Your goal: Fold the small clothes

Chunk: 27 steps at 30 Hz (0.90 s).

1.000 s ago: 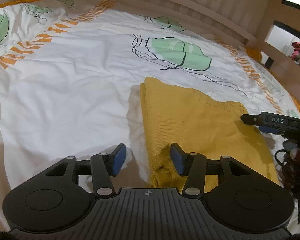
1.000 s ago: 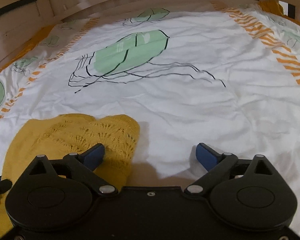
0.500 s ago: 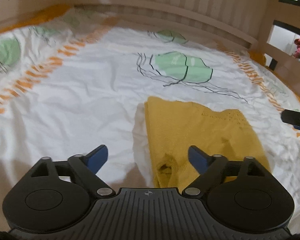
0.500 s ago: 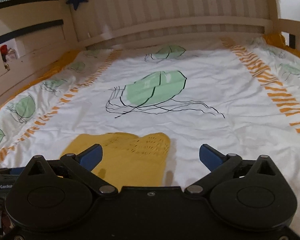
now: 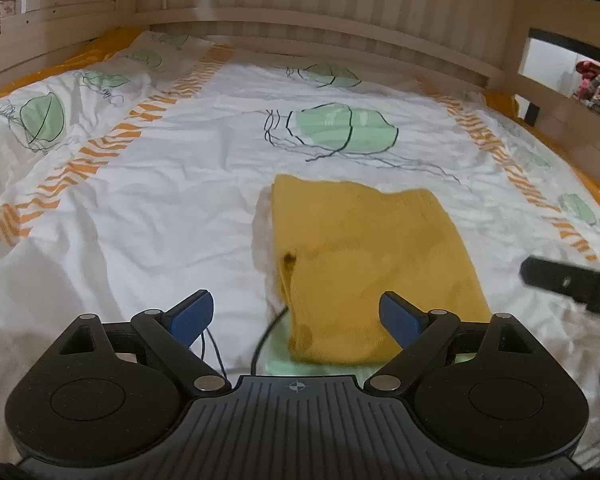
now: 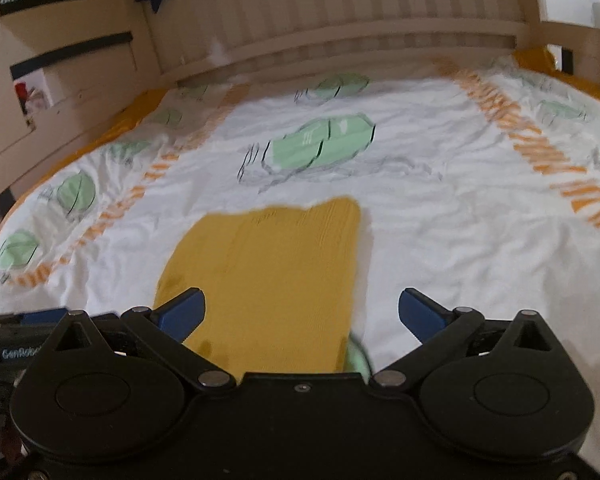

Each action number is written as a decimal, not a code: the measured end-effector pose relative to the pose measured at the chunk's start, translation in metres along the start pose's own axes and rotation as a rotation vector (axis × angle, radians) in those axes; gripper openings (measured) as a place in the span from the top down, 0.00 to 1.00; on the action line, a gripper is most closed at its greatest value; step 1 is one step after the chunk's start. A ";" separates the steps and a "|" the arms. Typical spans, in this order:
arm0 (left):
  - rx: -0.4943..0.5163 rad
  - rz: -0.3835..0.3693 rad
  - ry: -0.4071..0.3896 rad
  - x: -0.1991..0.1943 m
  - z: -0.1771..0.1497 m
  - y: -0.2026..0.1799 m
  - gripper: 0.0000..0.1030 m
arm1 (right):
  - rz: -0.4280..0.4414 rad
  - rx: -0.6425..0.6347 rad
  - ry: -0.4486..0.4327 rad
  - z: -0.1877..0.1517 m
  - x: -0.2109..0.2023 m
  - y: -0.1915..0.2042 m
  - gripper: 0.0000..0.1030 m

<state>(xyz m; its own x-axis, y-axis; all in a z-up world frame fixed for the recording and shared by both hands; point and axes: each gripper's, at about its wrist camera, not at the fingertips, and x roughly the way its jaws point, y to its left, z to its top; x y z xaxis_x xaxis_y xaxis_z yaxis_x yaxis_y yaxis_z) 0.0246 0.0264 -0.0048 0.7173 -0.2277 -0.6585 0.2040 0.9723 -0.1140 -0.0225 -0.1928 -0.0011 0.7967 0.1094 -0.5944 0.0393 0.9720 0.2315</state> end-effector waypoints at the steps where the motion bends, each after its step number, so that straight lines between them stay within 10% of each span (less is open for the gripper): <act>1: 0.004 0.008 0.000 -0.003 -0.002 -0.002 0.12 | -0.004 0.001 0.022 -0.004 -0.001 0.000 0.00; 15: 0.057 0.183 0.013 -0.022 -0.010 -0.024 0.13 | -0.045 -0.045 0.046 -0.031 -0.028 0.007 0.00; 27: 0.057 0.148 0.065 -0.023 -0.017 -0.027 0.13 | -0.061 -0.030 0.038 -0.030 -0.029 0.003 0.00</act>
<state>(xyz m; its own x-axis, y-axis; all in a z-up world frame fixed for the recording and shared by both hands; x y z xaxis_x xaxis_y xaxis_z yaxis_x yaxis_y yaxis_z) -0.0085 0.0063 0.0012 0.6985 -0.0762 -0.7115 0.1381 0.9900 0.0295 -0.0636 -0.1869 -0.0064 0.7697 0.0574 -0.6358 0.0681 0.9829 0.1712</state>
